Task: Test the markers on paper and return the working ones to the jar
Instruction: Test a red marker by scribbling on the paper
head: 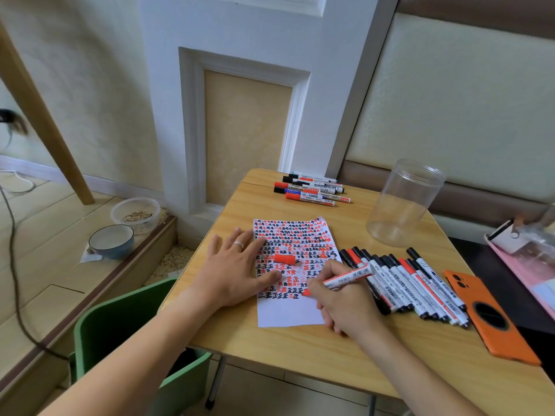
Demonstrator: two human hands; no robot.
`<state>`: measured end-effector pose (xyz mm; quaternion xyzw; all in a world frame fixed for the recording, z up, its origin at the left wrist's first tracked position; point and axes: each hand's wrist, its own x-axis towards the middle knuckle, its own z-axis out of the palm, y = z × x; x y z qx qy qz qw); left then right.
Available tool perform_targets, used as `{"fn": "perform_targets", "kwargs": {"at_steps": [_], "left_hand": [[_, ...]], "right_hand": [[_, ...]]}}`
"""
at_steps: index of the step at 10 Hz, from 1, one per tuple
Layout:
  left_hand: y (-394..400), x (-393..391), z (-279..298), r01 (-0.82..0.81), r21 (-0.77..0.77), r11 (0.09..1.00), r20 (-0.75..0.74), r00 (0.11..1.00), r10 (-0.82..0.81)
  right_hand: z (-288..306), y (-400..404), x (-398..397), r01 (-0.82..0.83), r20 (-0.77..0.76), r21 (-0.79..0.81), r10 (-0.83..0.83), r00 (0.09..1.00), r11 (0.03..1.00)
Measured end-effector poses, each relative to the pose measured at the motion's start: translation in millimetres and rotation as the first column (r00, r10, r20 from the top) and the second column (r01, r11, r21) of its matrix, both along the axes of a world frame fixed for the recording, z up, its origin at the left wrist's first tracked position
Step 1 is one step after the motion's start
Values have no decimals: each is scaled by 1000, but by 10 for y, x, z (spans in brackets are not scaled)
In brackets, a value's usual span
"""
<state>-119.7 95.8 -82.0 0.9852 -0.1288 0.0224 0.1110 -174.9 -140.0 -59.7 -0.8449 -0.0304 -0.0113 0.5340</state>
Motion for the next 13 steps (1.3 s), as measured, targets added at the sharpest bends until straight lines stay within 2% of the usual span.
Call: {"fn": "perform_targets", "kwargs": {"at_steps": [5,9,13], "left_hand": [[2,-13,17,0,-10,1000,-10,1000,0],[-1,-20,26,3,2,1000,-20,1000,-3],[-2,-15,24,3,6,1000,-18,1000,-3]], "right_hand": [[10,-11,-13,-9,-36,-2,9,999,1000],[9,-6,-1,18,-32,31,-17,999,999],[-5,-11,-11,-22,-6,8,22,1000,1000]]}}
